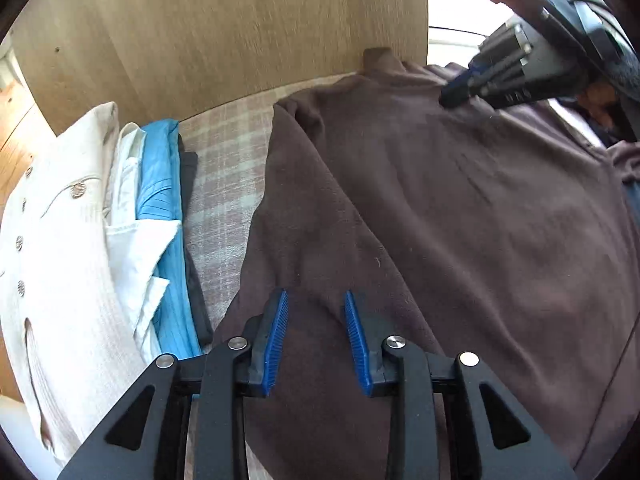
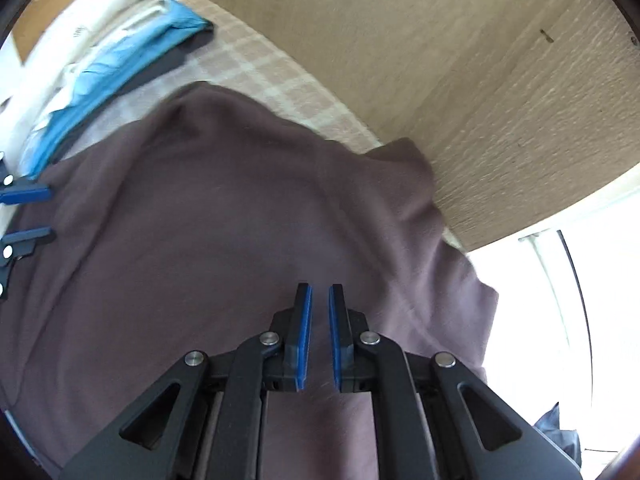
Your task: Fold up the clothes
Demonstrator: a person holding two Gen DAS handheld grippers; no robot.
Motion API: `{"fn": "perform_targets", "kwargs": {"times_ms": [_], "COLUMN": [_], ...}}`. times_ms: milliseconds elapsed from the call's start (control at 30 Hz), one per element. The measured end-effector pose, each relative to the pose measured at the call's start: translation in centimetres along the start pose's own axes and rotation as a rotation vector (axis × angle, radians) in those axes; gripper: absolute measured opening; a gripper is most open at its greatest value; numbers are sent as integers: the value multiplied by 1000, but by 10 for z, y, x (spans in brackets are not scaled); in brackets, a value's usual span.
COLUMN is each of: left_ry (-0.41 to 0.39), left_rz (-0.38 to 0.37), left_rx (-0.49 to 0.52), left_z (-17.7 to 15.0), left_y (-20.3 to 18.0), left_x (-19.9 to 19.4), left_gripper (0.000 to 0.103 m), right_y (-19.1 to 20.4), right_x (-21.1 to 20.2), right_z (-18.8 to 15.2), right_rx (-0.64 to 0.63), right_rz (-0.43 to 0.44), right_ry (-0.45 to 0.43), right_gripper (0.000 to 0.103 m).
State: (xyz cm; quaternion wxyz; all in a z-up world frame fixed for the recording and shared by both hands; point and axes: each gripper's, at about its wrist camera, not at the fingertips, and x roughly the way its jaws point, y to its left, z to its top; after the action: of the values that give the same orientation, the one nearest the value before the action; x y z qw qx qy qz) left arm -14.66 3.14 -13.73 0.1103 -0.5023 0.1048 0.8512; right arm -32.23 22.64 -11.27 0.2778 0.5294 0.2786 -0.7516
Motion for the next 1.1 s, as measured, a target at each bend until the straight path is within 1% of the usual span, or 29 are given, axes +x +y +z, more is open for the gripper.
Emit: {"fn": "perform_targets", "kwargs": {"times_ms": [67, 133, 167, 200, 233, 267, 300, 333, 367, 400, 467, 533, 600, 667, 700, 767, 800, 900, 933, 1000, 1033, 1067, 1100], "left_ry": [-51, -71, -69, -67, -59, -33, 11, 56, 94, 114, 122, 122, 117, 118, 116, 124, 135, 167, 163, 144, 137, 130, 124], "left_rz": [-79, -166, -192, -215, -222, -207, -172, -138, -111, -104, -93, -84, -78, -64, -75, -86, -78, -64, -59, -58, -69, -80, -89], "left_rx": [-65, -143, -177, -209, -233, -252, -263, -276, -299, -333, -418, -496, -525, -532, -536, -537, -528, -517, -517, -520, -525, -530, -534], "left_z": [-13, -33, -46, -61, -80, -103, -125, -146, -168, -189, -220, -246, -259, -265, -266, -268, -271, -277, -279, -280, -281, -282, -283], "left_y": [6, 14, 15, 16, 15, 11, 8, 5, 4, 4, 4, 3, -1, -6, -9, -16, -21, -30, -32, -33, -32, -31, -30], "left_x": [-34, -64, -74, -84, -92, -103, -107, -111, -116, -124, -141, -153, -155, -147, -142, -132, -126, -113, -111, -112, -112, -112, -113], "left_gripper": [28, 28, 28, 28, 28, 28, 28, 28, 28, 28, 28, 31, 33, 34, 34, 36, 36, 36, 36, 32, 21, 13, 13], "right_y": [22, 38, 42, 43, 41, 36, 31, 25, 21, 22, 33, 55, 88, 131, 151, 183, 194, 210, 212, 214, 215, 217, 220], "right_x": [-7, 2, 6, 6, 5, 6, 6, 6, 3, -6, -33, -55, -67, -70, -69, -64, -61, -49, -46, -38, -34, -30, -25], "right_z": [-15, -28, -34, -38, -40, -40, -38, -35, -30, -23, -5, 19, 47, 68, 78, 86, 89, 99, 102, 110, 114, 119, 123], "right_rx": [-46, -78, -98, -127, -156, -175, -178, -166, -156, -154, -173, -233, -303, -377, -416, -503, -540, -609, -620, -634, -642, -652, -664], "right_rz": [88, 124, 126, 103, 69, 15, -52, -98, -131, -117, -5, 93, 166, 198, 206, 187, 183, 204, 207, 203, 203, 209, 214], "right_ry": [-1, 52, 67, 55, 43, 41, 56, 82, 97, 76, -18, -95, -127, -111, -101, -80, -66, -15, -6, 10, 19, 29, 40], "right_gripper": [11, 12, 12, 12, 15, 32, 44, 52, 51, 51, 51, 51, 51, 51, 51, 51, 51, 51, 51, 51, 51, 51, 51]}}
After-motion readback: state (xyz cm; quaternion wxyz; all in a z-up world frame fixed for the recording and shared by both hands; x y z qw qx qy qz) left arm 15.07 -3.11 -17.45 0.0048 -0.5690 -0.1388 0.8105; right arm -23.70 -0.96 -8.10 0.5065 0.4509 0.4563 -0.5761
